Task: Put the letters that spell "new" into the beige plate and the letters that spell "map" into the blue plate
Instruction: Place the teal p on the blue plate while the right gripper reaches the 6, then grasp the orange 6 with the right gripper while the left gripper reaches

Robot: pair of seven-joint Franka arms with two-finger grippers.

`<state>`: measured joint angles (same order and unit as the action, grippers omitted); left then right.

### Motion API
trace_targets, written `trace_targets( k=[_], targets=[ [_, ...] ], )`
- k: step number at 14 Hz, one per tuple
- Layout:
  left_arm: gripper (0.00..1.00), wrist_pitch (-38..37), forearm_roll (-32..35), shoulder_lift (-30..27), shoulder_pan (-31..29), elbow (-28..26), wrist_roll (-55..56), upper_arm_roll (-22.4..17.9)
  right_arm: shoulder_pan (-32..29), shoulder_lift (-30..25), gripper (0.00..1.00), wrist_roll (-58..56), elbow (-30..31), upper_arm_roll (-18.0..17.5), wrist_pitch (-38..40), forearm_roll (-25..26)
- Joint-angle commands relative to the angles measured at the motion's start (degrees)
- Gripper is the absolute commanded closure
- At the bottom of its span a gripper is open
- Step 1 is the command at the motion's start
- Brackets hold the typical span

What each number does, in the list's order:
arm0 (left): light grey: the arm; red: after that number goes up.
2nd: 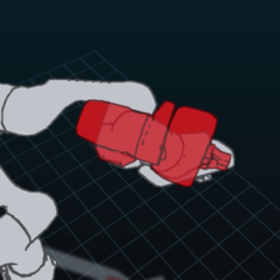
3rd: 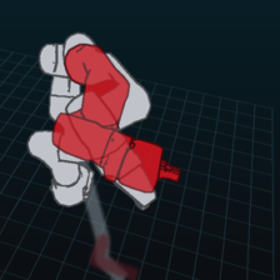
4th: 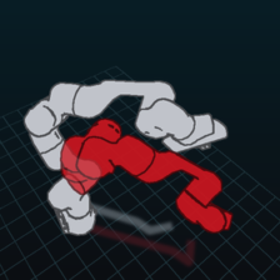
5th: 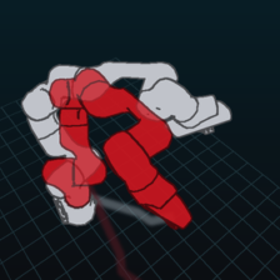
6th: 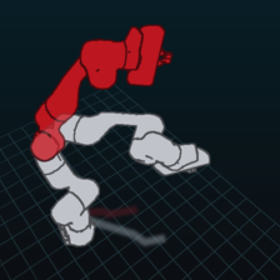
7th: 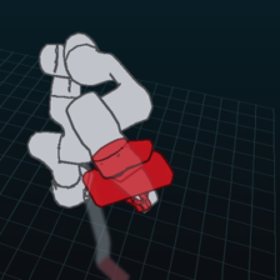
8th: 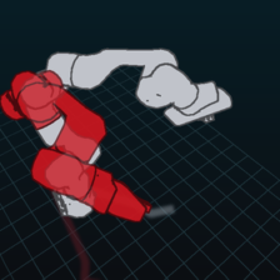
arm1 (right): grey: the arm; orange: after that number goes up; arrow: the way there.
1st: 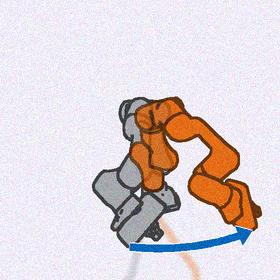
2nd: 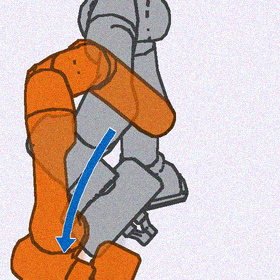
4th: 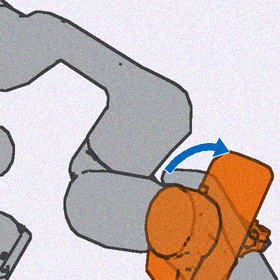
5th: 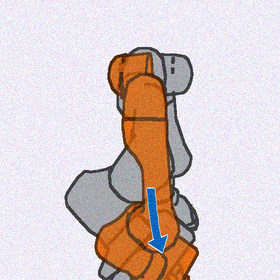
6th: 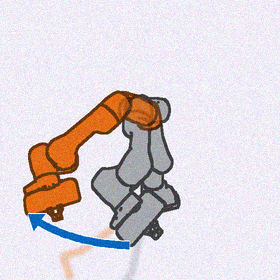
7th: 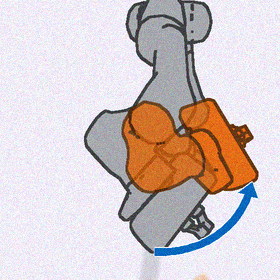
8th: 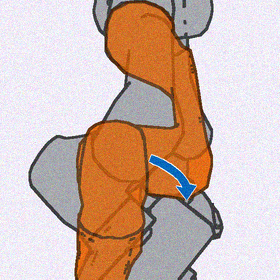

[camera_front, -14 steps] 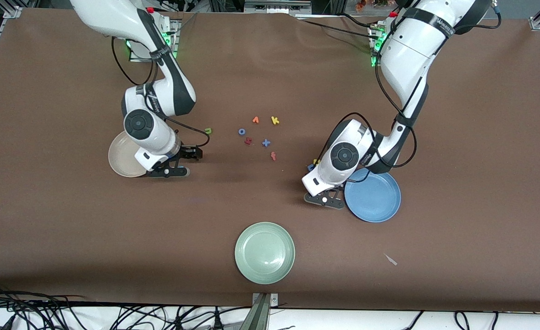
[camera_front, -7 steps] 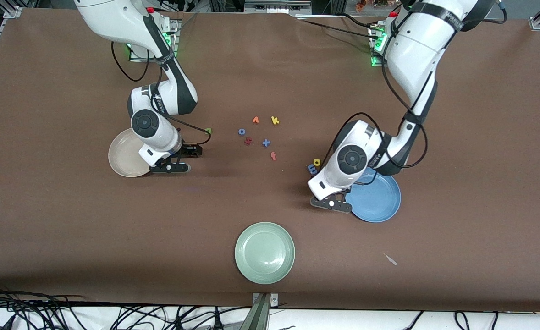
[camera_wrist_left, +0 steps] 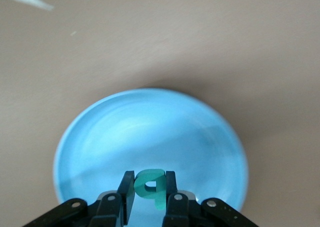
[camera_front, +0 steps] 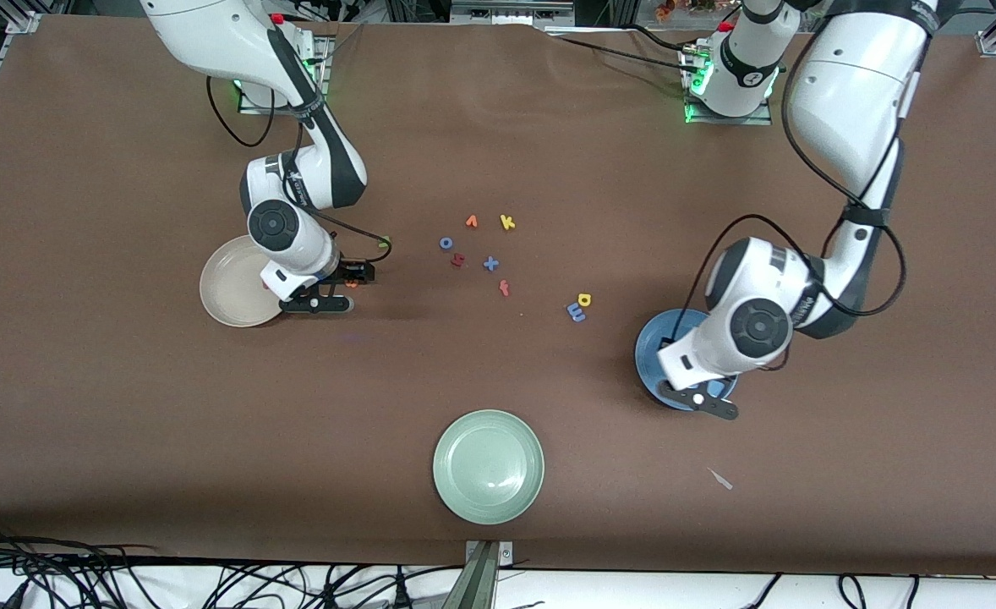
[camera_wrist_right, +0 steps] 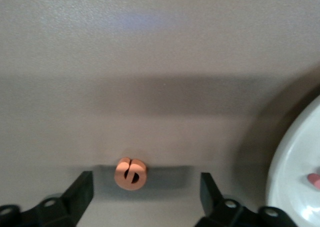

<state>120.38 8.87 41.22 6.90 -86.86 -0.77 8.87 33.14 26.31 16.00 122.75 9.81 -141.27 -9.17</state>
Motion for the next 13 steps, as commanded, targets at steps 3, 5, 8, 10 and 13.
trace_targets(
  k=[3, 5, 8, 10, 13],
  targets=[
    [0.00, -0.23, 1.15, 0.26, 1.18, -0.59, -0.02, 0.89, 0.35, -0.29, 0.24, 0.79, 1.44, -0.75, -2.95, -1.12],
    [0.00, -0.49, 0.72, 0.00, 2.06, -0.33, 0.25, 1.24, 0.35, -0.20, 0.33, 0.79, 1.52, -0.75, -3.13, -1.12],
    [0.00, -2.34, 0.45, -0.62, 4.17, 0.20, 11.36, 2.64, 0.35, -0.20, 0.54, 0.79, 1.44, -0.75, -3.22, -1.12],
    [0.00, -2.34, 0.45, -0.53, 4.70, 0.20, 20.86, 5.36, 0.26, 0.15, 0.63, 0.79, 1.44, -0.75, -4.44, -1.73],
    [0.00, -1.73, 0.45, 0.69, 8.37, 0.20, 32.46, 6.69, 0.26, 0.59, 0.72, 0.79, 1.44, -0.75, -5.15, -2.78]
  ],
)
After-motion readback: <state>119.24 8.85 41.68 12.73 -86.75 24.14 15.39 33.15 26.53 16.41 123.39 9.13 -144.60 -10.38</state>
